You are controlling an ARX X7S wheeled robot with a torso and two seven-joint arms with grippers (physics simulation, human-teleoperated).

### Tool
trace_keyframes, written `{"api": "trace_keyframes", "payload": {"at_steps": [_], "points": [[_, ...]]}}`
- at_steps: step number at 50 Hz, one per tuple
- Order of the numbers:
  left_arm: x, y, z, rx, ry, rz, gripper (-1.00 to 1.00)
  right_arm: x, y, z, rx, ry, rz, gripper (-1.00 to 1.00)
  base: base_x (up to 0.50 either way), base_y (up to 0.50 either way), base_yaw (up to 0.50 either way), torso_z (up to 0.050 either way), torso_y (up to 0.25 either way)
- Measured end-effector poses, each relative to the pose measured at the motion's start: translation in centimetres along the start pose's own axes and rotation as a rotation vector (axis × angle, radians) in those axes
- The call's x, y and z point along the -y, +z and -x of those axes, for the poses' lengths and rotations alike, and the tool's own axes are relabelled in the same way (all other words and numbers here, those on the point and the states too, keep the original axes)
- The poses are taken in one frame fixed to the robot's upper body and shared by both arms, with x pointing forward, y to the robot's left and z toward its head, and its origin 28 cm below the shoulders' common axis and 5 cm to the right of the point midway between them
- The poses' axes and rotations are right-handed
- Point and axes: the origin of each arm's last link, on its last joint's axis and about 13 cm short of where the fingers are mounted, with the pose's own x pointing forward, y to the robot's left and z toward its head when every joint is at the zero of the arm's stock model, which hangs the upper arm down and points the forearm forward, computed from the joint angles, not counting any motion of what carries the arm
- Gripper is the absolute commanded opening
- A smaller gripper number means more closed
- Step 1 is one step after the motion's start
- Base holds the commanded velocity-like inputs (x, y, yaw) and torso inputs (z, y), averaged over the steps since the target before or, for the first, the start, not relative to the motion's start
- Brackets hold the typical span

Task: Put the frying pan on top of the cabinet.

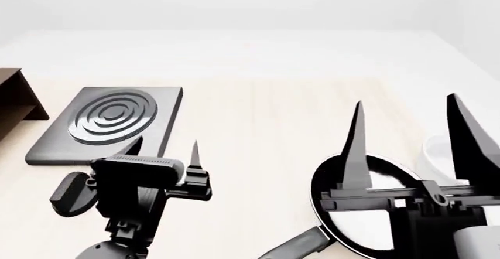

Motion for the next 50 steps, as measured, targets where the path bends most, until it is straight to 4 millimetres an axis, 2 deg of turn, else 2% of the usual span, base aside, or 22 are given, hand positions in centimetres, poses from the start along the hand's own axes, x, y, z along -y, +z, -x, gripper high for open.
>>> {"api": "trace_keyframes", "payload": {"at_steps": [7, 19, 29, 38, 50], "points": [[0.9, 0.4, 0.1, -0.146, -0.199, -0.046, 1.0, 0.1, 0.1, 0.0, 0.006, 0.001, 0.0, 1.0, 0.0, 0.0, 0.0, 0.0, 0.0], [3.3, 4.1, 0.0, -0.348, -0.533, -0.08, 1.0, 0.1, -0.1, -0.3, -0.007, 0.002, 0.001, 1.0, 0.0, 0.0, 0.0, 0.0, 0.0], [4.9, 6.1, 0.3, -0.45, -0.719, -0.124, 1.0, 0.2, -0.5, -0.4, -0.021, 0.001, -0.001, 1.0, 0.0, 0.0, 0.0, 0.0, 0.0], [5.9, 6.3, 0.8, -0.535, -0.816, -0.151, 1.0, 0.1, -0.8, -0.5, -0.03, 0.0, -0.003, 1.0, 0.0, 0.0, 0.0, 0.0, 0.0], [7.1, 5.2, 1.1, -0.625, -0.858, -0.192, 1.0, 0.2, -1.0, -0.4, -0.037, -0.001, -0.005, 1.0, 0.0, 0.0, 0.0, 0.0, 0.0]]}}
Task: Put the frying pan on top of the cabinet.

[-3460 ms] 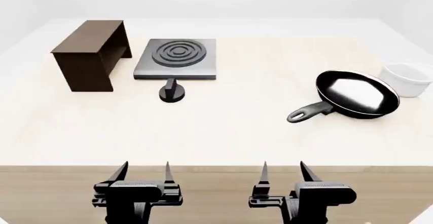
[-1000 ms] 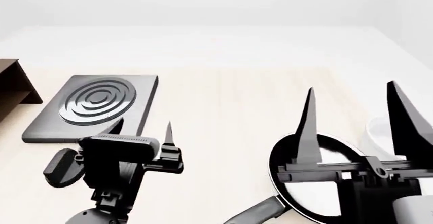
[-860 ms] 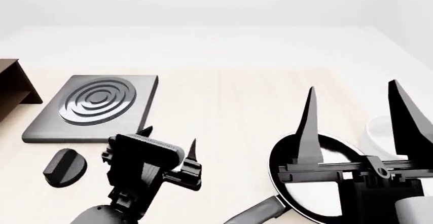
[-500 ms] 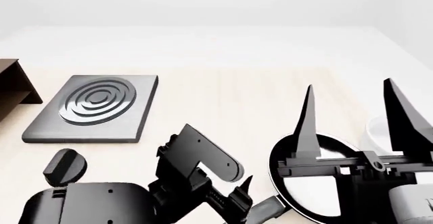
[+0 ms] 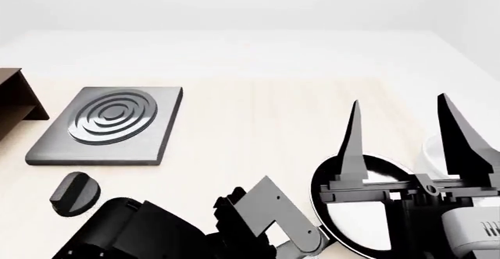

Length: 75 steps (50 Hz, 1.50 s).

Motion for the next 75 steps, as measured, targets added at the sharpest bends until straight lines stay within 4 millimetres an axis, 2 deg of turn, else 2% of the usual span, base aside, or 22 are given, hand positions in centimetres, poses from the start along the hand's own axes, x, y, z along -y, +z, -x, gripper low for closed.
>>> {"api": "trace_keyframes", "payload": {"at_steps": [13, 34, 55, 56, 75], "points": [[0.3, -0.8, -2.0, -0.092, 0.0, -0.011, 1.0, 0.1, -0.1, 0.0, -0.002, -0.002, -0.001, 1.0, 0.0, 0.0, 0.0, 0.0, 0.0], [-0.6, -1.8, -5.1, -0.213, 0.046, -0.024, 1.0, 0.1, -0.1, 0.3, 0.0, -0.008, -0.007, 1.0, 0.0, 0.0, 0.0, 0.0, 0.0], [-0.8, -3.9, -6.5, -0.337, 0.054, -0.022, 1.0, 0.1, 0.1, 0.4, 0.009, -0.012, -0.012, 1.0, 0.0, 0.0, 0.0, 0.0, 0.0], [-0.7, -3.9, -6.5, -0.34, 0.054, -0.021, -1.0, 0.1, 0.1, 0.4, 0.01, -0.013, -0.013, 1.0, 0.0, 0.0, 0.0, 0.0, 0.0], [-0.4, -4.2, -6.4, -0.352, 0.04, -0.021, -1.0, 0.2, 0.3, 0.3, 0.018, -0.017, -0.012, 1.0, 0.0, 0.0, 0.0, 0.0, 0.001]]}}
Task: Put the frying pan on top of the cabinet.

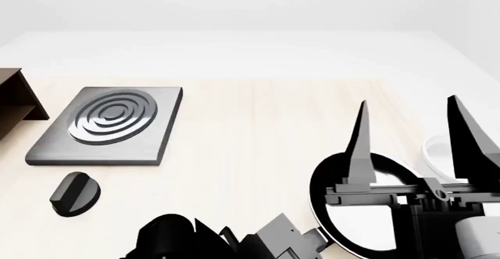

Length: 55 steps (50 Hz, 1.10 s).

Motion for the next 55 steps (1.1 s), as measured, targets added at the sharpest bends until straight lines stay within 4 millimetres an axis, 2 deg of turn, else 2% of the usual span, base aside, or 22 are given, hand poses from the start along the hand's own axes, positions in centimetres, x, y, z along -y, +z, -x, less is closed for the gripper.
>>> {"api": "trace_keyframes", "payload": {"at_steps": [6, 13, 26, 38, 55], "points": [[-0.4, -0.1, 0.5, 0.017, 0.025, -0.02, -1.0, 0.0, 0.1, 0.0, 0.002, -0.002, 0.0, 1.0, 0.0, 0.0, 0.0, 0.0, 0.002], [-1.6, 0.5, 2.2, 0.095, 0.065, -0.009, -1.0, 0.1, 0.1, 0.1, 0.004, -0.004, 0.0, 1.0, 0.0, 0.0, 0.0, 0.0, 0.001], [-5.8, 1.8, 6.5, 0.261, 0.192, 0.137, -1.0, 0.0, 0.1, 0.1, 0.004, -0.004, -0.001, 1.0, 0.0, 0.0, 0.0, 0.0, 0.002], [-11.9, 2.9, 9.8, 0.361, 0.383, 0.377, -1.0, 0.0, 0.1, 0.1, 0.004, -0.003, -0.002, 1.0, 0.0, 0.0, 0.0, 0.0, 0.002], [-23.4, 7.5, 15.2, 0.415, 0.866, 0.741, -1.0, 0.0, 0.1, 0.0, 0.003, -0.001, 0.0, 1.0, 0.0, 0.0, 0.0, 0.0, 0.002]]}}
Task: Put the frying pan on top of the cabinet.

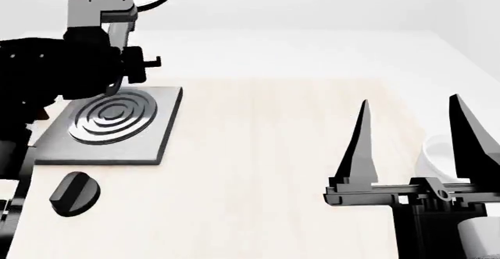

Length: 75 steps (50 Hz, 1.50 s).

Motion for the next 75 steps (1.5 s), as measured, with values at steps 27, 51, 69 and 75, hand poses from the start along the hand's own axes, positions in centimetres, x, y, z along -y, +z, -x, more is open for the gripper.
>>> {"api": "trace_keyframes", "payload": {"at_steps": [27, 51, 69, 75], "points": [[-8.0, 6.5, 1.3, -0.044, 0.625, 0.321, -1.0, -0.2, -0.3, 0.0, -0.011, 0.011, -0.003, 1.0, 0.0, 0.0, 0.0, 0.001, 0.001], [-11.5, 5.3, 1.5, -0.135, 0.818, 0.415, -1.0, -0.4, -0.3, 0.0, -0.014, 0.02, -0.006, 1.0, 0.0, 0.0, 0.0, 0.0, -0.036], [-12.2, 4.6, 1.3, -0.168, 0.82, 0.47, -1.0, -0.5, -0.3, 0.0, -0.017, 0.023, -0.009, 1.0, 0.0, 0.0, 0.0, 0.0, -0.069], [-12.4, 4.6, 1.4, -0.163, 0.839, 0.463, -1.0, -0.4, -0.3, 0.0, -0.016, 0.023, -0.009, 1.0, 0.0, 0.0, 0.0, 0.0, -0.153]]}}
